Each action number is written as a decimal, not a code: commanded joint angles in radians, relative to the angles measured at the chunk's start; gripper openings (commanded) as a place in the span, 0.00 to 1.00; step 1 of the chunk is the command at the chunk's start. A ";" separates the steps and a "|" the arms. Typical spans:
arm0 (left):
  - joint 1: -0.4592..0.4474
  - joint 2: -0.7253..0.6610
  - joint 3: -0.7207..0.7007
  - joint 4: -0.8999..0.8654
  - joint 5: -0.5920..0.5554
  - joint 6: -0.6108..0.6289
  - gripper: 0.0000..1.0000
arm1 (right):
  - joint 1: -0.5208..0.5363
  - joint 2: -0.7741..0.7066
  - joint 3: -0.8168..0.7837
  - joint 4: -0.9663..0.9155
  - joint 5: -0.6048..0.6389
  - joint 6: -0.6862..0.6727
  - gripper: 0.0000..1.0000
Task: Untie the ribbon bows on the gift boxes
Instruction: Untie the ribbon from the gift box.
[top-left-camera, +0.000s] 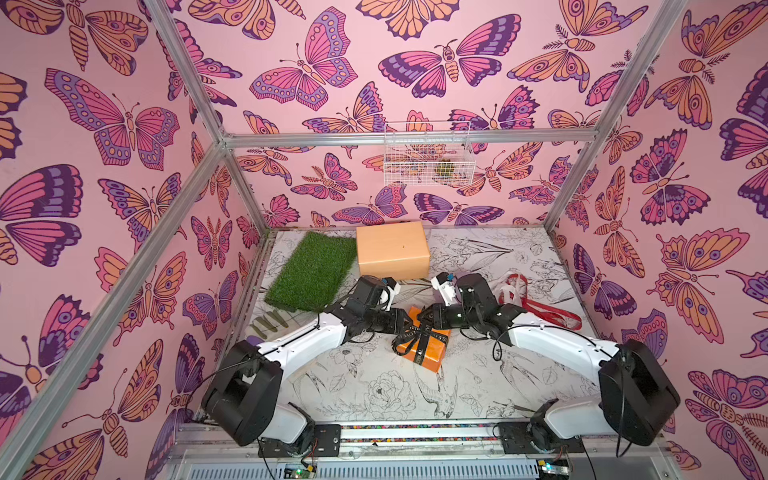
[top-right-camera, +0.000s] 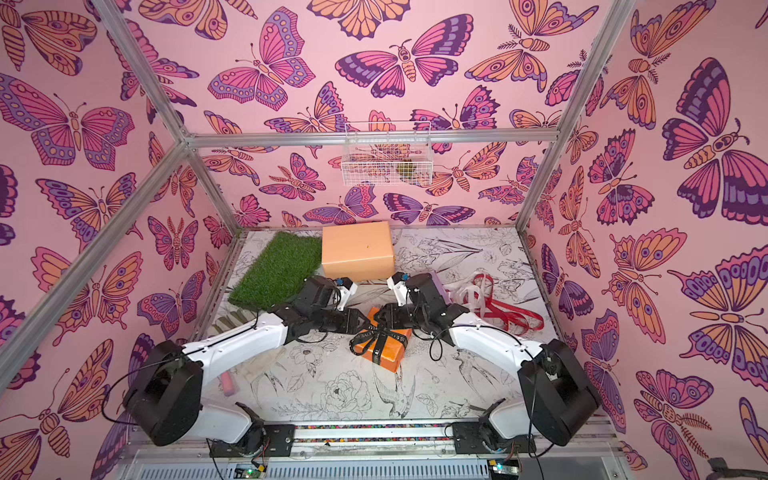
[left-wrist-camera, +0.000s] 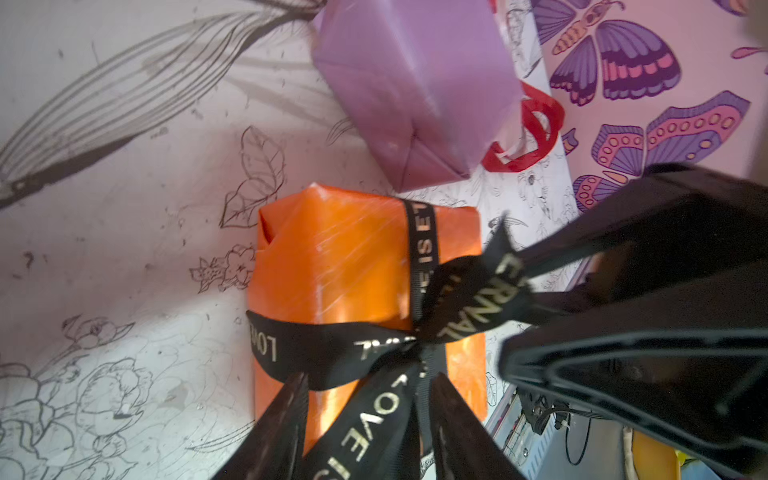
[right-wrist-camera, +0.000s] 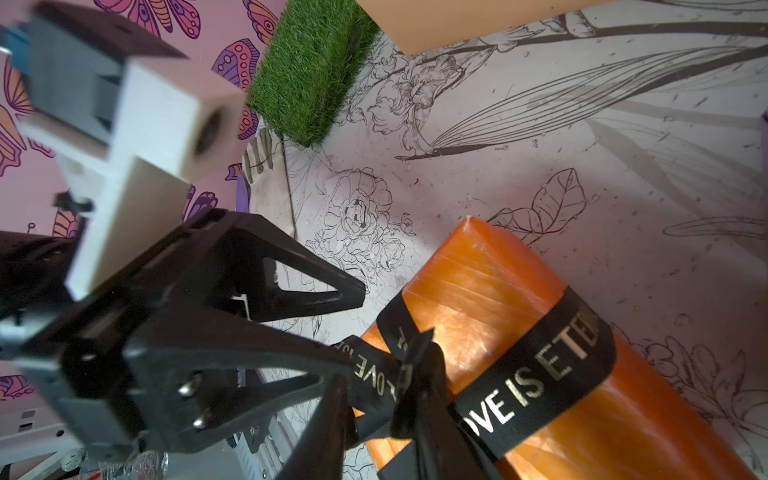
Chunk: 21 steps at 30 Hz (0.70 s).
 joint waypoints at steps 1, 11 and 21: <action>-0.009 -0.041 0.012 0.021 -0.033 0.077 0.47 | 0.007 -0.027 -0.024 0.009 -0.026 0.024 0.18; 0.017 -0.004 -0.010 0.089 -0.054 -0.022 0.46 | 0.007 -0.070 -0.026 -0.112 -0.080 -0.125 0.00; 0.045 0.033 -0.089 0.087 0.050 -0.064 0.56 | 0.008 -0.095 -0.135 -0.232 -0.062 -0.176 0.00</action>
